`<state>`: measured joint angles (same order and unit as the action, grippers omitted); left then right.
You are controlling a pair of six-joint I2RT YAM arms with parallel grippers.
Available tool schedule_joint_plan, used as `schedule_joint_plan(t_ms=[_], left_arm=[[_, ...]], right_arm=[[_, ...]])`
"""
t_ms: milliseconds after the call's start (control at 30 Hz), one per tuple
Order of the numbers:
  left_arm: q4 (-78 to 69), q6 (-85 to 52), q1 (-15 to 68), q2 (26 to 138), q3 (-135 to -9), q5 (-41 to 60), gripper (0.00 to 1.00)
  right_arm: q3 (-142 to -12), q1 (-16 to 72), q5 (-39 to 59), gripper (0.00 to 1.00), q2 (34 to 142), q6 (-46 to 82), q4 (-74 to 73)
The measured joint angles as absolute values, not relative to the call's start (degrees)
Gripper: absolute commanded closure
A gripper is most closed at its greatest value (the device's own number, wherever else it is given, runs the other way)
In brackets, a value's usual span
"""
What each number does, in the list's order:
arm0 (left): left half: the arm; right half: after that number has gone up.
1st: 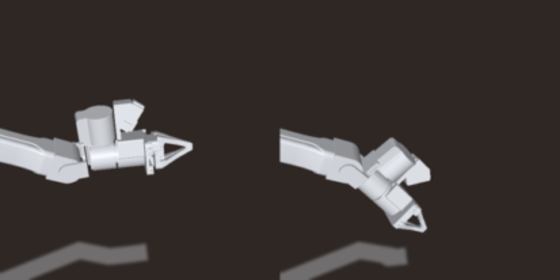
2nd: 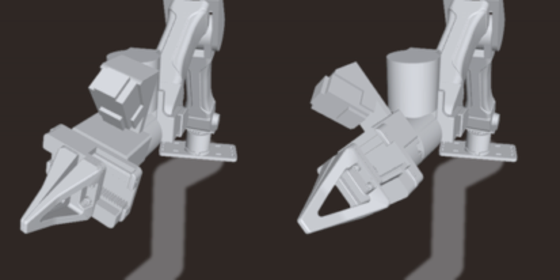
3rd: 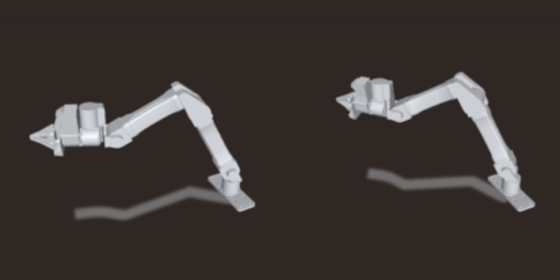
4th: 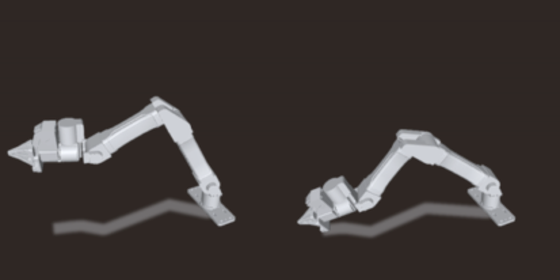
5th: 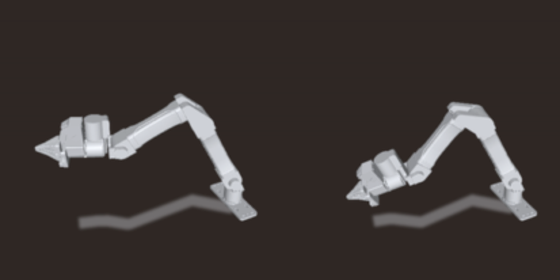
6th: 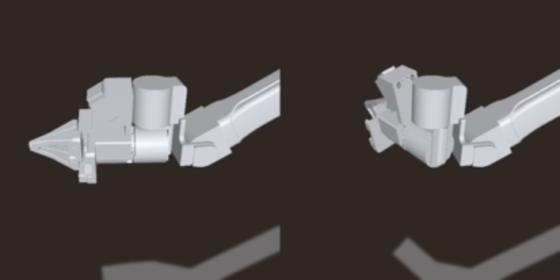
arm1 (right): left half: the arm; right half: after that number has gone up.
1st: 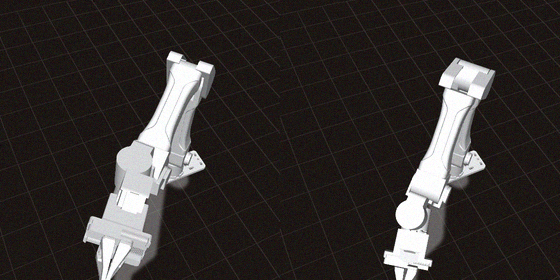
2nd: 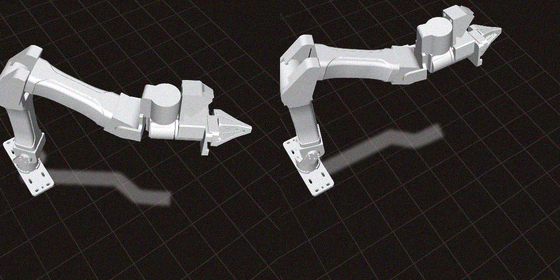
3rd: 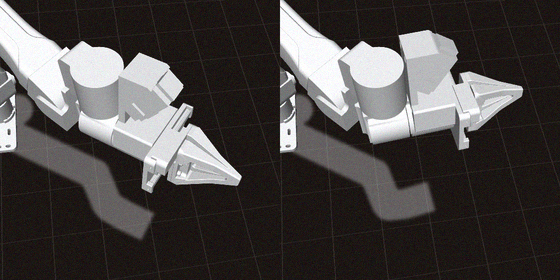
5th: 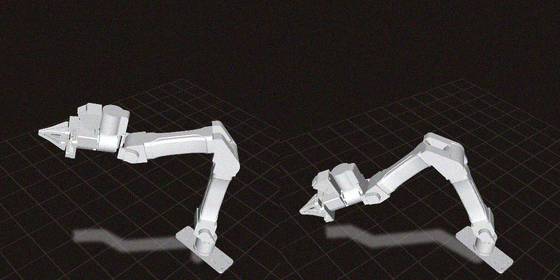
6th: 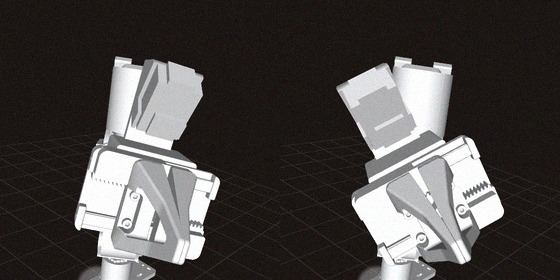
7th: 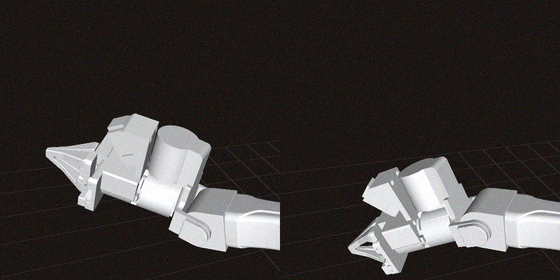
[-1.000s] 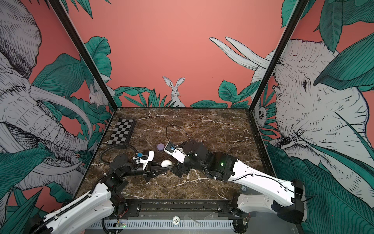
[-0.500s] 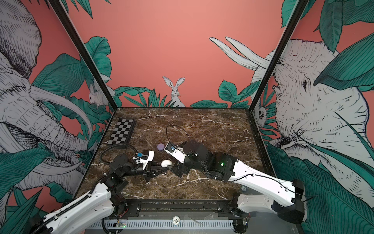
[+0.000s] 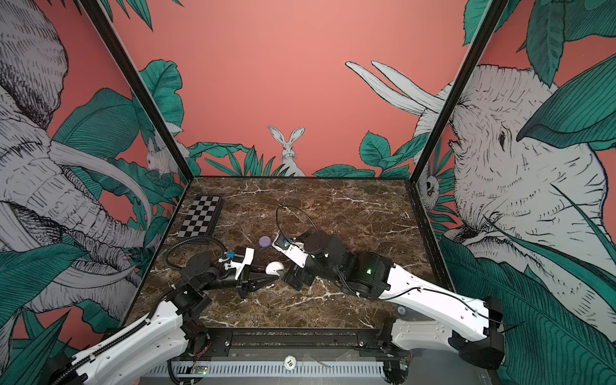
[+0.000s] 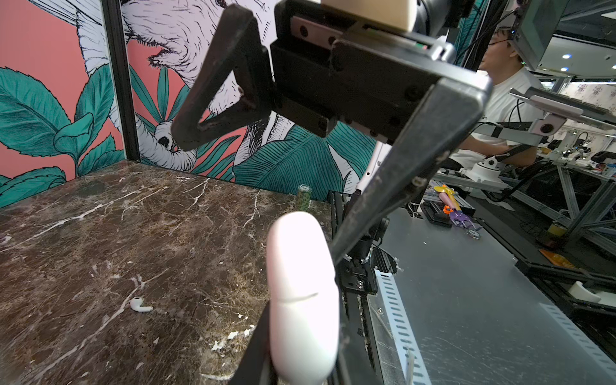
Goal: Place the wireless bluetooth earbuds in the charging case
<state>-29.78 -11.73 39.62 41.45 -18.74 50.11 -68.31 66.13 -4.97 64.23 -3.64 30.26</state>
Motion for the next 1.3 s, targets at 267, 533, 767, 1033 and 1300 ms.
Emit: schedule_joint_plan(t_ms=[267, 533, 767, 1033, 1300], left_arm=[[-29.36, -11.27, 39.62, 41.45, -18.81, 50.35, 1.0], [-28.67, -10.83, 39.62, 41.45, -18.83, 50.54, 1.0], [-28.58, -10.46, 39.62, 41.45, -18.83, 51.2, 1.0], [-27.51, -8.93, 39.62, 40.93, -18.83, 51.55, 1.0], [-25.98, -7.57, 39.62, 40.12, -19.05, 51.42, 1.0]], right_arm=[[-68.31, 66.13, -5.63, 0.02, 63.88, -3.46, 30.2], [-68.31, 66.11, -6.22, 0.02, 63.83, -3.22, 30.2], [-68.31, 66.11, -7.14, 0.02, 62.94, -3.2, 29.91], [-68.31, 66.06, -8.51, 0.02, 61.23, -2.92, 29.28], [-67.88, 66.06, -6.7, 0.02, 58.89, -2.98, 28.82]])
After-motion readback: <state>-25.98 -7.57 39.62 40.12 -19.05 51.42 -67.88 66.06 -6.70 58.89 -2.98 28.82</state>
